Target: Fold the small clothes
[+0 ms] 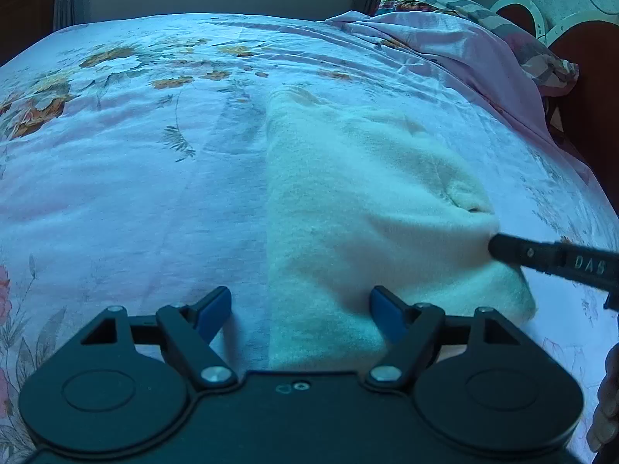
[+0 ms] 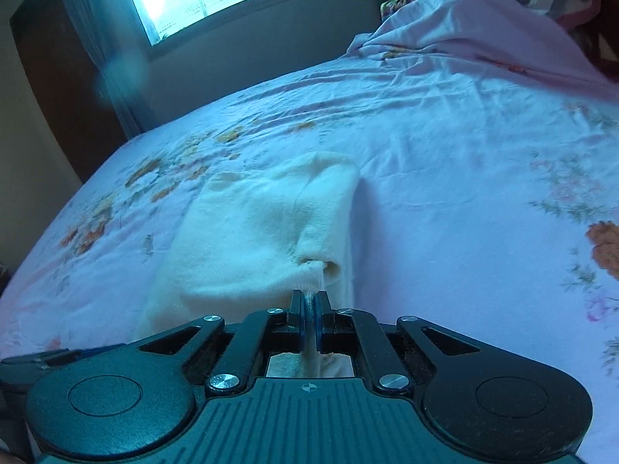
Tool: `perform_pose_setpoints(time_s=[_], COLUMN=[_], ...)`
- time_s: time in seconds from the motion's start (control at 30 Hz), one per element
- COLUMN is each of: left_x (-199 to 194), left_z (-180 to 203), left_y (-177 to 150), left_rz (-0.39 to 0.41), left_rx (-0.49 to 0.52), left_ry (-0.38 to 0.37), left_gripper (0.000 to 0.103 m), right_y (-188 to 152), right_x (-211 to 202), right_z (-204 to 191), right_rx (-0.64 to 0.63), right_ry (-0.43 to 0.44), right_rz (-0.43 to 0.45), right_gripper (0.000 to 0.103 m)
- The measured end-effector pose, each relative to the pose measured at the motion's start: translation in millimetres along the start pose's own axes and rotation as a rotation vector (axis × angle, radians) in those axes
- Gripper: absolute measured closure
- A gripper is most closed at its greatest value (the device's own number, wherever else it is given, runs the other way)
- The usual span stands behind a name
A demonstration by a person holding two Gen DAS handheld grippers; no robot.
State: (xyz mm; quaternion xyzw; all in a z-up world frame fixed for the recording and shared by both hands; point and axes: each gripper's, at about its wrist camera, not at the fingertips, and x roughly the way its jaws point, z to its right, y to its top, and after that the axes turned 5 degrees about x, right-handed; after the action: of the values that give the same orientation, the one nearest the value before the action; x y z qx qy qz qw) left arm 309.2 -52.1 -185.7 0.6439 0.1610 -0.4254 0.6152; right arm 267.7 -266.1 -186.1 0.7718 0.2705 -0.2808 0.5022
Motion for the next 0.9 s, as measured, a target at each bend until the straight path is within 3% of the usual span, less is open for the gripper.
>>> perform_pose_setpoints(time_s=[0.1,0.2,0.33,0.4,0.47,0.5,0.6,0.63,0.7,0.8,0.9], left_x=[0,0,0,0,0,0,0,1,3,2,-2], left_z=[2,1,-1,0,0,0,2,3,5,6,5], left_y=[0,0,0,0,-1,0,-1,-1,-3,-4,1], left_rz=[-0.001,-0.001,-0.002,-0.001,-0.001,-0.001,-0.003,-0.010,-0.013,-0.005,0.008], left_rx=[0.009,0.010,0.006,0.010,0.011,0.011,0.022,0.024,0.026,0.040,0.046], left_ry=[0.004,0.003,0.005,0.010,0.011,0.011,0.011,0.017,0.012,0.012,0.016], left_gripper=[0.026,0.026,0.024,0.024,0.024,0.024,0.025,0.025,0.025,0.025,0.028], right_y=[-1,3,9,10,9,8,4,-2,-13,-12,6], right_x=[6,7,16,19,19,17,6,12,26,11,-7], right_z=[8,8,8,7,3,1,-1,4,20,14,-3], right_rx=[0.047,0.053,0.058,0.056,0.018,0.010,-0.047,-0.067,-0.039,-0.056,-0.065], right_ry=[0.051,0.062,0.039,0.049,0.050,0.047,-0.049,-0.127,-0.146,-0.167,-0.099], right_rz=[-0.037,-0.027,-0.035,-0.041,-0.046,-0.036,0.032,0.016,-0.068,0.004,0.102], right_gripper=[0.096,0.078,0.078,0.081,0.098,0.098,0.103,0.103,0.103,0.103,0.103])
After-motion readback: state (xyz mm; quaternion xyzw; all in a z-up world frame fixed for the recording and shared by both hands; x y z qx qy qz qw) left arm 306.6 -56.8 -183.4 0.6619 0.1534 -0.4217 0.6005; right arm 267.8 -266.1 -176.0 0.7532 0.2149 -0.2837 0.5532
